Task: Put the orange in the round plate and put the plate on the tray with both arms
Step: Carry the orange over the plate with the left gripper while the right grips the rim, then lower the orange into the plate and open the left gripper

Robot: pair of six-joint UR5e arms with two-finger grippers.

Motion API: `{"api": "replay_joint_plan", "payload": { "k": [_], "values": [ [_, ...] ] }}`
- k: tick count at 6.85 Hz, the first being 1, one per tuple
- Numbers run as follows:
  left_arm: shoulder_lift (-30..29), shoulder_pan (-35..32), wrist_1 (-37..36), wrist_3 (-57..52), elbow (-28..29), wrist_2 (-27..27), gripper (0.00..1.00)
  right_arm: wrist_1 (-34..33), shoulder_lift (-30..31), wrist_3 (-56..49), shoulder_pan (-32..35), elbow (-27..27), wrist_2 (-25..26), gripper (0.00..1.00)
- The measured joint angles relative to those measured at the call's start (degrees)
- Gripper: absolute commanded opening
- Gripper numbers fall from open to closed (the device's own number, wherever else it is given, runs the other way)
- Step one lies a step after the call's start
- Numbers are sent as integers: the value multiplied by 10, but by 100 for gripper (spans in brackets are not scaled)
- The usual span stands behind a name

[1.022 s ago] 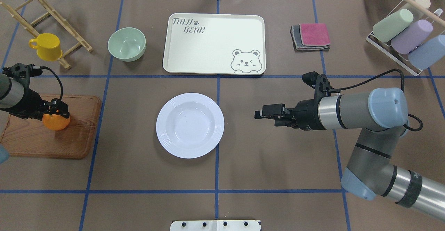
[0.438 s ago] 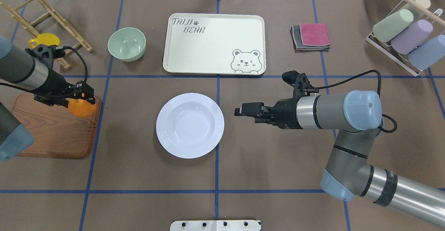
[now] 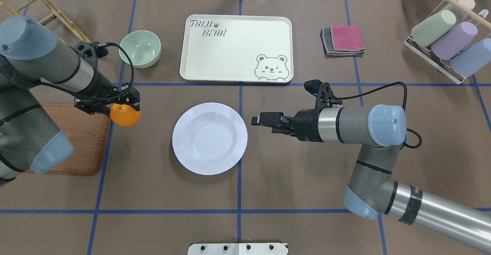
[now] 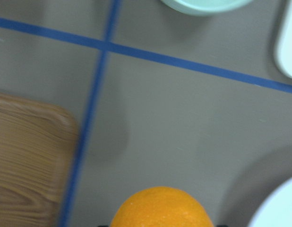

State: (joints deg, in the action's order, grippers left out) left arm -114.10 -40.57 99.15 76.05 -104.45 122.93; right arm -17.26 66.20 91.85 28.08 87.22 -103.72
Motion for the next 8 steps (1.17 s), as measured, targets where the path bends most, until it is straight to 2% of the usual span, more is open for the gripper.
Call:
{"api": "replay_joint_plan", "payload": {
  "k": [3,6,7,8],
  "values": [
    [-69,64,-14,44,35,-55,79,8,-35,-4,-8,-62,11,91],
    [-93,94,15,55,71,-62,83,8,-43,-4,-19,-73,20,90],
    [-94,97,34,55,83,-62,98,8,-43,-4,-23,-74,24,90],
    [-94,98,43,55,87,-63,99,7,-46,-4,-28,-75,32,89]
  ]
}}
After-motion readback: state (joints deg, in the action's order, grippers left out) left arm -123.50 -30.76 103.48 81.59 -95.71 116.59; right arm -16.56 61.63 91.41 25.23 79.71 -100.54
